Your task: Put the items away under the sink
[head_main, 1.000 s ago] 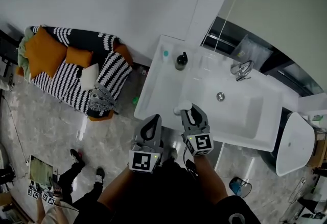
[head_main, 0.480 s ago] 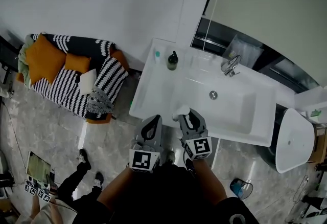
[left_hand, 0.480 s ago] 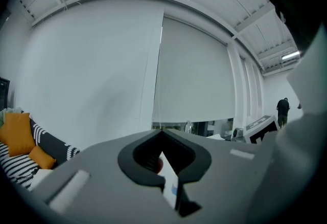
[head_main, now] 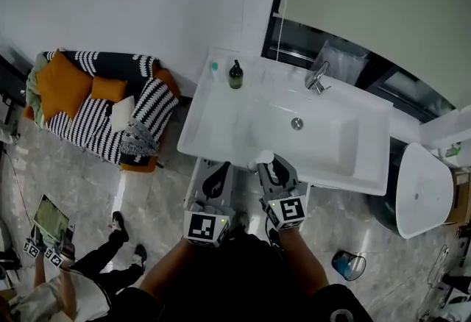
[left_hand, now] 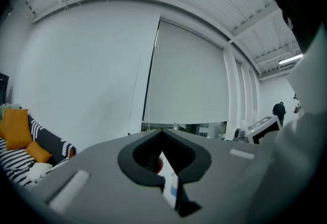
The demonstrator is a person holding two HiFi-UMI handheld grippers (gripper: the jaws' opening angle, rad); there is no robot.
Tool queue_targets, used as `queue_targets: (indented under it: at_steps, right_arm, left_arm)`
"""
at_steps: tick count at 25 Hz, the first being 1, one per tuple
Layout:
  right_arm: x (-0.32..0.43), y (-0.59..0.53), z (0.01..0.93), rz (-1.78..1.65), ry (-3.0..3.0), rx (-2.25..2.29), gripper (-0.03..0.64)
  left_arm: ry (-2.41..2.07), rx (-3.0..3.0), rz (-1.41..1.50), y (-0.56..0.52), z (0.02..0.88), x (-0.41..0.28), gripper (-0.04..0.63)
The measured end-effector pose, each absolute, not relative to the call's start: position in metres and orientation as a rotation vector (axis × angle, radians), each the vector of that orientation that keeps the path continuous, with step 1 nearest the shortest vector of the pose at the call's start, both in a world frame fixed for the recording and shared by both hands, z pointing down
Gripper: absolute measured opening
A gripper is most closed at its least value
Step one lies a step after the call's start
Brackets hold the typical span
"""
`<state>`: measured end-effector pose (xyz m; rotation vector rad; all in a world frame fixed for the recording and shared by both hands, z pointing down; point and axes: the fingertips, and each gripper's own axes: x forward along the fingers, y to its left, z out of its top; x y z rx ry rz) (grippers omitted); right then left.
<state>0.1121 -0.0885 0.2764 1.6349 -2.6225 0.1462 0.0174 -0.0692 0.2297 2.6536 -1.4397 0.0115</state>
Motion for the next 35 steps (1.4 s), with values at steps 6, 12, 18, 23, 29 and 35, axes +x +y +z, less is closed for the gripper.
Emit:
queue_targets:
  at_steps: [6, 12, 18, 23, 29, 35]
  right_arm:
    - [0.132, -0.044, 0.271, 0.161, -2.615, 1.673, 0.107]
    - [0.142, -0.006, 0.268, 0.185, -2.598, 1.708, 0.107]
    - [0.147, 0.015, 0.269, 0.18, -2.536, 1.767, 0.107]
    - [0.144, 0.025, 0.269, 0.168, -2.486, 1.821, 0.107]
    - [0.132, 0.041, 0.283, 0.19, -2.416, 1.902, 0.107]
    - [0.118, 0.056, 0.291, 0.226, -2.314, 1.97, 0.107]
  left_arm:
    - [-1.455, 2.67, 0.021, -0.028, 0.224, 0.032, 0.008]
    - [-1.42, 2.696, 0.031, -0.001, 0.219, 0.039, 0.008]
    - [-1.36, 2.73, 0.014, 0.002, 0.219, 0.041, 0.008]
    - [-1.313, 2.747, 0.013, -0.007, 0.222, 0.029, 0.008]
    - [-1.21, 2.761, 0.053, 0.0, 0.233, 0.012, 0.008]
    - [-1.098, 2.744, -0.004, 0.005, 0.236, -0.001, 0.008]
